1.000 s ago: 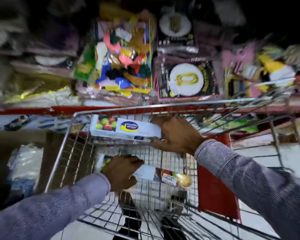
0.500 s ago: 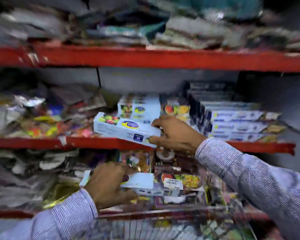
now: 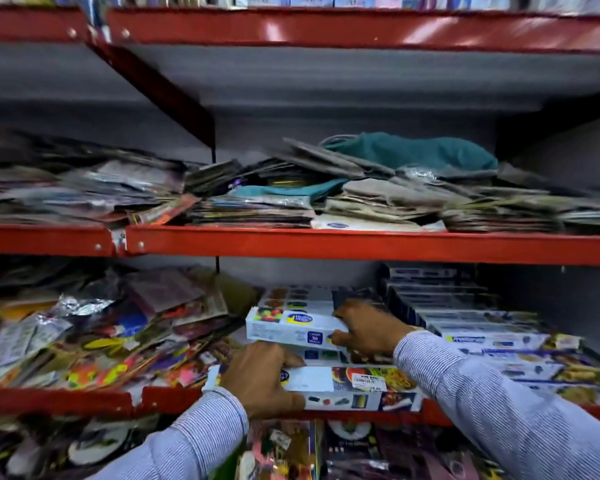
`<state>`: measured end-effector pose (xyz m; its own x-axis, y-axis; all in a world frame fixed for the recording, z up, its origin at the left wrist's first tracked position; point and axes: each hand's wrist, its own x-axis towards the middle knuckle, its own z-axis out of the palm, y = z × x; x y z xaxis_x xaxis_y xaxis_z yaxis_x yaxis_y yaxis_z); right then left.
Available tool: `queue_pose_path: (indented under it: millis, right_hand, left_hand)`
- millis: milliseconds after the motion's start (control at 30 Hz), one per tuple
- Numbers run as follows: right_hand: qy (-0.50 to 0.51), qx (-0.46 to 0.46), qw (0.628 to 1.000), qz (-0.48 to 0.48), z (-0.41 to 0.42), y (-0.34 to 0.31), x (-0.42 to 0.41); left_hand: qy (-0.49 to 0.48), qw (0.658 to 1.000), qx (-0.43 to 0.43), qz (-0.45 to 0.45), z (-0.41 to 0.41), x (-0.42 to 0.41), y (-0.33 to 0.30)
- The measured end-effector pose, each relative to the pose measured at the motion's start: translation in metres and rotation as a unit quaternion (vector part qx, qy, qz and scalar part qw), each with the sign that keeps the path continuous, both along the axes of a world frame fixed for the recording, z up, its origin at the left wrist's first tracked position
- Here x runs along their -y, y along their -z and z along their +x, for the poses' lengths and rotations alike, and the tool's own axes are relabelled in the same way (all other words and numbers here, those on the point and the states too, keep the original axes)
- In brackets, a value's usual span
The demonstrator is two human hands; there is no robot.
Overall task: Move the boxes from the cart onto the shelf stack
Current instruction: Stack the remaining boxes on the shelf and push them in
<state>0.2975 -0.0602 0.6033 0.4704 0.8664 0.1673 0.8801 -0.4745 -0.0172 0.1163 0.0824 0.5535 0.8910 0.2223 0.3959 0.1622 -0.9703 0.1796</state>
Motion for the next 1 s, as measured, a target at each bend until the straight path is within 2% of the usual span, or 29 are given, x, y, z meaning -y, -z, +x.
queue_pose_path:
  millis: [233,733,1000]
  right_hand:
    - [0.025,-0.003,0.999,-0.028,0.022,0.024,-0.023]
    - [0.020,0.038,0.999,0.030,0.052,0.042,-0.044]
    - [0.009,-0.055,0.998,-0.006,0.074,0.025,-0.042]
  left_hand:
    - [0.007,1.000,-0.008,0.000,0.020,-0.015,0.007]
    - [0.007,1.000,0.012,-0.005,0.039,-0.033,0.016]
    - [0.008,1.000,0.006,-0.013,0.066,-0.043,-0.001]
